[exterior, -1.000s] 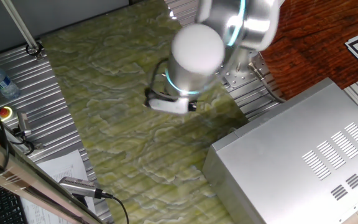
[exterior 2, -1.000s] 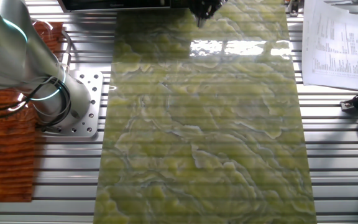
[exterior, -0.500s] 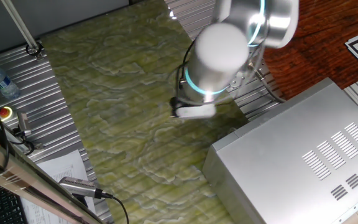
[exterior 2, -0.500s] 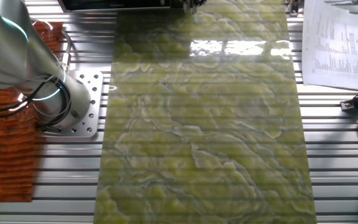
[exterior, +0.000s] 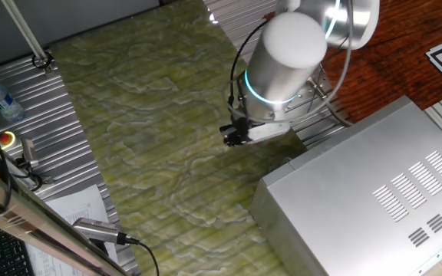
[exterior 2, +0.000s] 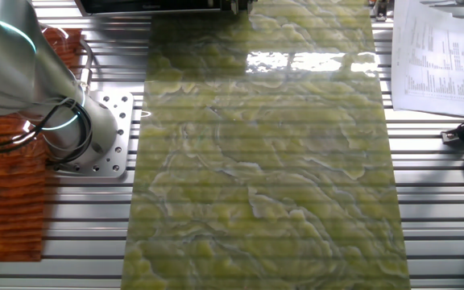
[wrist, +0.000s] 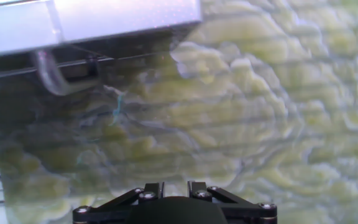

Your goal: Open the microwave door

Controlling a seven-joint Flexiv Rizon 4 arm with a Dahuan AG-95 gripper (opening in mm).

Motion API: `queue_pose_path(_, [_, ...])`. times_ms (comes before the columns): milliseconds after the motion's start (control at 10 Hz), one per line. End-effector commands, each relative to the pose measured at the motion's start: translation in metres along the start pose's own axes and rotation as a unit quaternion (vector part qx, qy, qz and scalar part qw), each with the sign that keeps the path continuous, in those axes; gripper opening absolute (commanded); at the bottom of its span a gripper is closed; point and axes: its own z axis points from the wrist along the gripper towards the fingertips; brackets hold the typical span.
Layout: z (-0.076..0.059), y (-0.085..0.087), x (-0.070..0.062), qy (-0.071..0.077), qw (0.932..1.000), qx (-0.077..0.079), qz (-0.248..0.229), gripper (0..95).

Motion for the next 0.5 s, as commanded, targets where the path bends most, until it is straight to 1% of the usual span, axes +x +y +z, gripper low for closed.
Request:
queue_pose_path(100, [-0.001, 0.0012, -0.0003, -0.006, 1.0, 0.004, -0.006, 19.0])
queue_pose_path(200, [-0.001, 0.0012, -0.0003, -0.011, 0.9995, 0.003, -0.028, 19.0])
queue_pose_path(300, [-0.001, 0.0012, -0.0003, -0.01, 0.9979, -0.02, -0.06, 19.0])
queue_pose_path(400, [-0.0027, 0.0026, -0.0043, -0.036, 0.9948, -0.061, -0.073, 19.0])
queue_pose_path(500, [-0.005, 0.006, -0.0089, -0.04, 0.9932, -0.076, -0.078, 19.0])
